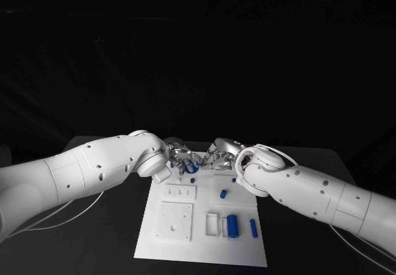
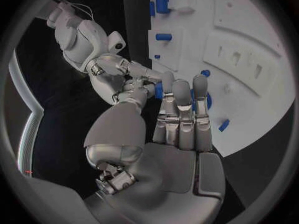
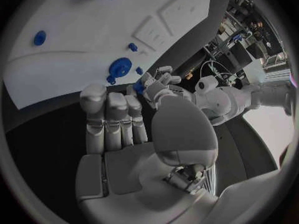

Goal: Assemble the parts on the task board

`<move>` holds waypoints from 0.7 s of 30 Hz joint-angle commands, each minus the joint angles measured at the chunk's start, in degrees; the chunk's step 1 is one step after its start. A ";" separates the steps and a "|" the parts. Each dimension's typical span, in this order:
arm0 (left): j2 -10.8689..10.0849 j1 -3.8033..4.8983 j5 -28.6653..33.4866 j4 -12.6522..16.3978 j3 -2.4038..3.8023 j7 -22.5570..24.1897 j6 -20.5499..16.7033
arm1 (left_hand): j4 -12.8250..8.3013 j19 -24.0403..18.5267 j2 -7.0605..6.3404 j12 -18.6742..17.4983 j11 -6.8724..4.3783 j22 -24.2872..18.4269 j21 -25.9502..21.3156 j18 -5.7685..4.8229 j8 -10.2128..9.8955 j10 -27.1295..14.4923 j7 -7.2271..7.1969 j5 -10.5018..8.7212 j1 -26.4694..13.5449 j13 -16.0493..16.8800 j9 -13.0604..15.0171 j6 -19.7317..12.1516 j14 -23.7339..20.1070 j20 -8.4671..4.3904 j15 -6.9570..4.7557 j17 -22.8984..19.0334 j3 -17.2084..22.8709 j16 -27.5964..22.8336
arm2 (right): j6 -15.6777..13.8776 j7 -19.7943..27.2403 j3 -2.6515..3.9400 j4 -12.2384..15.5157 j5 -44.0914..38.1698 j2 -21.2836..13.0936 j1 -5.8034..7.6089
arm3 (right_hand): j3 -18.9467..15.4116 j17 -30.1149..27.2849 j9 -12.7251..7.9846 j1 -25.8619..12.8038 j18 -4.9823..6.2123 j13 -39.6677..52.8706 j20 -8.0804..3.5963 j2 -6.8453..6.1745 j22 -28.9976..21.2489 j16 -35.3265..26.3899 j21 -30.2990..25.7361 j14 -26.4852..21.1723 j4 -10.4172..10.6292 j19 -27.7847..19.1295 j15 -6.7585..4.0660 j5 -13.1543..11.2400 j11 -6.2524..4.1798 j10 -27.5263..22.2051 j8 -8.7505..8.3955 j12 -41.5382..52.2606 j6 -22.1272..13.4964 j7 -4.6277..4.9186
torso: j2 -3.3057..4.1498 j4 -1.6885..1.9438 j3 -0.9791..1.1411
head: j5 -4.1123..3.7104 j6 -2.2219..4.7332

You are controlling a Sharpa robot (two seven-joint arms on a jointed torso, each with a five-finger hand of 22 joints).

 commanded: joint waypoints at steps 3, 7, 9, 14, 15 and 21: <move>-0.30 0.02 -1.36 -0.04 0.00 0.13 -0.32 | -5.30 0.54 0.63 0.45 -0.13 0.53 -0.49 -0.56 0.01 2.62 -2.86 0.35 0.11 0.18 11.33 3.20 -0.35 -0.13 0.06 -0.09 4.86 0.45 | -0.24 -1.26 0.00 -0.27 0.40 -0.71 -0.19 | -1.09 -0.12 -0.38 -0.82 -0.55 -0.24 -0.01 -1.43 5.25 -0.26 -0.36 0.07 0.97 3.26 -0.19 0.41 -0.03 -0.60 -0.03 -0.59 -0.89 0.10 | 0.02 0.01 -0.01 | -0.01 0.01; -0.44 0.00 -1.91 -0.11 0.00 0.04 -0.55 | -5.34 0.61 0.69 0.50 -0.16 0.80 -0.61 -0.55 0.05 2.63 -2.89 0.35 0.14 0.20 11.32 3.26 -0.37 -0.14 0.03 -0.12 4.90 0.55 | -0.92 -0.76 0.00 0.51 1.30 -1.42 -0.39 | -3.30 -0.39 -0.70 -1.41 -0.42 -0.88 0.15 -2.36 5.14 -0.59 -0.81 -0.01 2.58 3.21 0.04 -1.38 0.23 -1.13 -0.08 -1.45 -2.43 0.53 | 0.06 0.06 0.00 | 0.09 -0.07; -0.64 -0.01 -2.24 -0.07 0.00 -0.05 -0.64 | -5.37 0.66 0.71 0.50 -0.18 0.91 -0.66 -0.55 0.05 2.66 -2.90 0.36 0.17 0.20 11.31 3.29 -0.33 -0.15 0.03 -0.12 4.93 0.62 | -1.40 -0.49 0.00 1.00 1.84 -2.03 -0.55 | -4.37 -0.55 -0.69 -0.69 -0.26 -1.21 0.30 -2.67 5.06 -0.79 -1.16 -0.03 3.67 3.21 0.13 -1.08 0.33 -1.40 -0.02 -1.80 -2.82 0.68 | 0.06 0.08 0.01 | 0.22 -0.16; -1.60 -0.09 -4.51 0.69 -0.02 -0.54 -1.14 | -5.57 0.94 0.64 1.06 -0.30 1.55 -0.85 -0.54 0.05 2.66 -2.97 0.49 0.14 0.41 11.22 3.48 -0.17 -0.23 -0.06 -0.09 4.94 1.06 | -2.66 -0.06 0.02 1.28 2.81 -3.97 -0.87 | -4.69 -0.66 -0.74 0.61 -0.14 -1.75 0.37 -2.86 5.06 -0.96 -1.41 -0.04 4.00 3.25 0.18 0.16 0.42 -1.72 -0.05 -2.24 -3.43 0.90 | 0.04 0.02 0.06 | 0.36 -0.49; -1.82 -0.10 -5.12 0.97 -0.03 -0.72 -1.42 | -5.57 0.94 0.64 1.07 -0.31 1.56 -0.85 -0.54 0.05 2.66 -2.97 0.49 0.15 0.42 11.22 3.49 -0.17 -0.23 -0.07 -0.09 4.94 1.07 | -2.82 -0.01 0.02 1.11 2.93 -4.25 -0.89 | -4.59 -0.62 -0.74 0.65 -0.13 -1.78 0.38 -2.81 5.08 -0.92 -1.38 -0.02 3.95 3.26 0.18 0.40 0.42 -1.73 -0.04 -2.26 -3.41 0.90 | 0.02 -0.02 0.05 | 0.39 -0.49; -4.03 -0.23 -11.30 4.31 -0.34 -2.97 -4.00 | -6.10 1.61 0.62 2.56 -0.58 2.63 -1.27 -0.62 0.04 2.67 -3.17 0.86 -0.36 0.93 10.94 4.12 0.38 -0.47 -0.32 0.02 5.03 1.88 | -4.91 0.52 0.60 -0.83 3.82 -5.92 -0.87 | -3.95 -0.66 -0.74 0.58 -0.13 -1.99 0.37 -2.93 5.10 -0.98 -1.42 -0.01 3.66 3.28 0.14 2.76 0.33 -1.79 -0.05 -2.35 -3.18 0.79 | -0.06 -0.05 0.16 | 0.59 -1.31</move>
